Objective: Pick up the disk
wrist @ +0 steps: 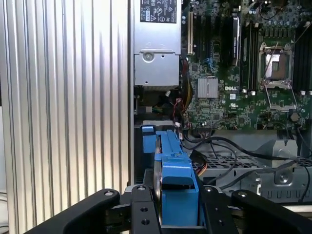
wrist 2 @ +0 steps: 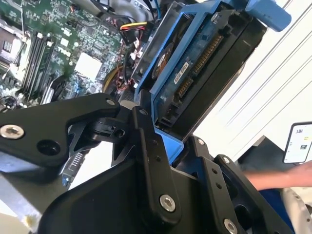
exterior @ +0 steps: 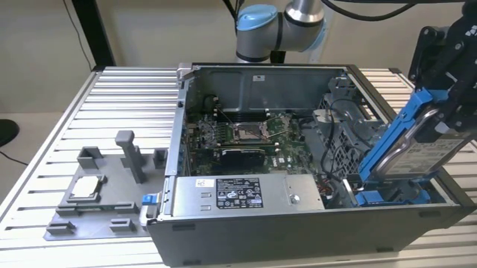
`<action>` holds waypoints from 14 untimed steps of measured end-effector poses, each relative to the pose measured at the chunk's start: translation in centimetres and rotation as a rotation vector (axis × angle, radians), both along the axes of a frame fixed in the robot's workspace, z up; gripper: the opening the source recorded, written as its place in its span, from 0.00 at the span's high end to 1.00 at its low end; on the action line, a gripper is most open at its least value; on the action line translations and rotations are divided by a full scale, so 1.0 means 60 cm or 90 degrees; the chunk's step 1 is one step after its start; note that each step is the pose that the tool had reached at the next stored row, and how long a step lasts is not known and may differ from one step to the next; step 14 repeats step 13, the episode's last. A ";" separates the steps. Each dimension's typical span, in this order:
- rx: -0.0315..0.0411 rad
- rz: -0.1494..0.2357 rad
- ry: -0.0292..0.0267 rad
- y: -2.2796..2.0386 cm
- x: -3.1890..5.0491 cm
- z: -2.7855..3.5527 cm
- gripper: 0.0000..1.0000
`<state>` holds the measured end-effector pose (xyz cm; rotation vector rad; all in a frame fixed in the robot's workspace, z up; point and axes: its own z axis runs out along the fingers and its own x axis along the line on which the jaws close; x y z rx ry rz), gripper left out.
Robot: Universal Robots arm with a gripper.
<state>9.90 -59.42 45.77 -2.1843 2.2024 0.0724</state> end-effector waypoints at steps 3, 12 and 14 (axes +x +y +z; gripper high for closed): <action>0.0000 -0.007 0.0000 0.0035 0.000 -0.004 1.00; 0.0000 -0.012 0.0000 0.0103 0.000 -0.007 1.00; 0.0000 -0.012 0.0000 0.0103 0.000 -0.007 1.00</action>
